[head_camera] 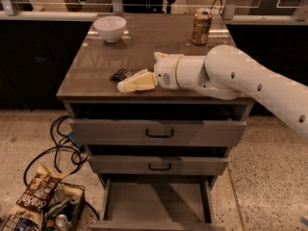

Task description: Place rxbar chocolate into white bowl

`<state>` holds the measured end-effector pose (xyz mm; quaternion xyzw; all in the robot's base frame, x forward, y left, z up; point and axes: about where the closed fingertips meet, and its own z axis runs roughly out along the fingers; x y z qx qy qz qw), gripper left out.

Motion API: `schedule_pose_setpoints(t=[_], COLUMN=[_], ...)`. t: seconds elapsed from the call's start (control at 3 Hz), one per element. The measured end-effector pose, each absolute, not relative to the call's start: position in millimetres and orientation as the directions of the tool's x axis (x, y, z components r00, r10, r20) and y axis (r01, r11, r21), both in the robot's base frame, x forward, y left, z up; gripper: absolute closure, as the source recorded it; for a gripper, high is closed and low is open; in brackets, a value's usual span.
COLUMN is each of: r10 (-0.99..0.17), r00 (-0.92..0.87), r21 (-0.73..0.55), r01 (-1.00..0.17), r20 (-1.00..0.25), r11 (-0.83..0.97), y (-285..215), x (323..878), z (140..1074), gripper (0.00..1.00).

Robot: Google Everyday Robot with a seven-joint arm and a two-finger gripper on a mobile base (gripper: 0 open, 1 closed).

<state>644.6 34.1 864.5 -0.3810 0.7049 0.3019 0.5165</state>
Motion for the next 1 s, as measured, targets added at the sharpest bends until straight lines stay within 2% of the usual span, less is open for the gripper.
schedule_pose_setpoints(t=[0.67,1.0], r10=[-0.205,-0.200], r00=[-0.178,-0.200], r21=[0.054,0.078], r01=[-0.866,-0.866], r20=[-0.963,-0.959], r11=[0.497,0.495], y=[57.9,64.5], x=[671.3,664.1], z=[851.8,837.5], gripper=[0.00,0.00])
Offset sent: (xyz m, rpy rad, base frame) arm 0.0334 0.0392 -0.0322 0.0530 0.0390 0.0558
